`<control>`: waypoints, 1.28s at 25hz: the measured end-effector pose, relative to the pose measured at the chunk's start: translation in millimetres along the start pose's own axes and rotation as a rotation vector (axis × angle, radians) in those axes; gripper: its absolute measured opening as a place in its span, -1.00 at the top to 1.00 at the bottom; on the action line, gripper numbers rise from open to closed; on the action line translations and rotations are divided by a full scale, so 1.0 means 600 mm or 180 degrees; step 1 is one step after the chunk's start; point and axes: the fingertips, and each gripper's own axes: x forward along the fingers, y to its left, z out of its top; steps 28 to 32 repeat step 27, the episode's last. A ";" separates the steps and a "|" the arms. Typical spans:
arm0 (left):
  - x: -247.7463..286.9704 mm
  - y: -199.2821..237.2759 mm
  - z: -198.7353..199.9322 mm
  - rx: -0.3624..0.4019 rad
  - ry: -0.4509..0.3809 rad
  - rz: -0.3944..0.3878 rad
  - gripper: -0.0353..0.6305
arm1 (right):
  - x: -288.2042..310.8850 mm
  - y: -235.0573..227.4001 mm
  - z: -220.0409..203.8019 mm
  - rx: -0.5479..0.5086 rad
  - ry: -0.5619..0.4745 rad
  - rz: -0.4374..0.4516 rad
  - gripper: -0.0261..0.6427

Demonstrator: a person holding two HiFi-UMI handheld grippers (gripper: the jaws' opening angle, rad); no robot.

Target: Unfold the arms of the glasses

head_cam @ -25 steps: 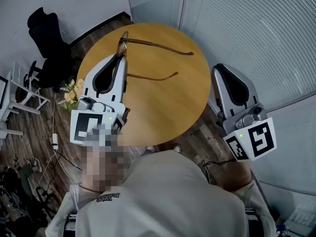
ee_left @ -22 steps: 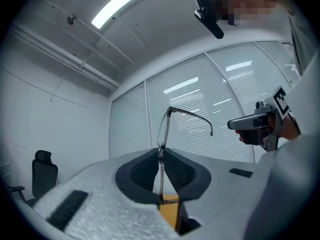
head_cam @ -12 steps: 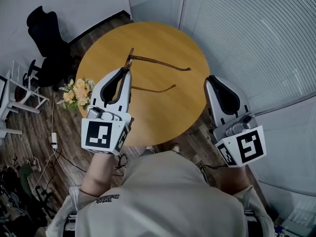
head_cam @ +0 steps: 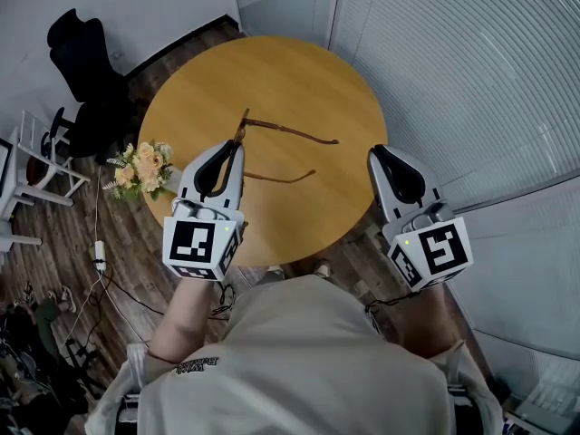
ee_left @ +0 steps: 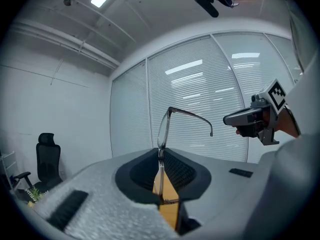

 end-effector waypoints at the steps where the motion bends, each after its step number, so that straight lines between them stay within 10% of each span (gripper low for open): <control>1: 0.000 0.000 -0.004 -0.0010 0.0017 -0.0006 0.76 | 0.001 -0.001 -0.005 0.0028 0.0016 -0.0005 0.80; 32: 0.013 0.000 -0.010 -0.0040 0.0069 -0.0091 0.76 | 0.022 0.016 -0.032 0.0100 0.0226 0.0238 0.80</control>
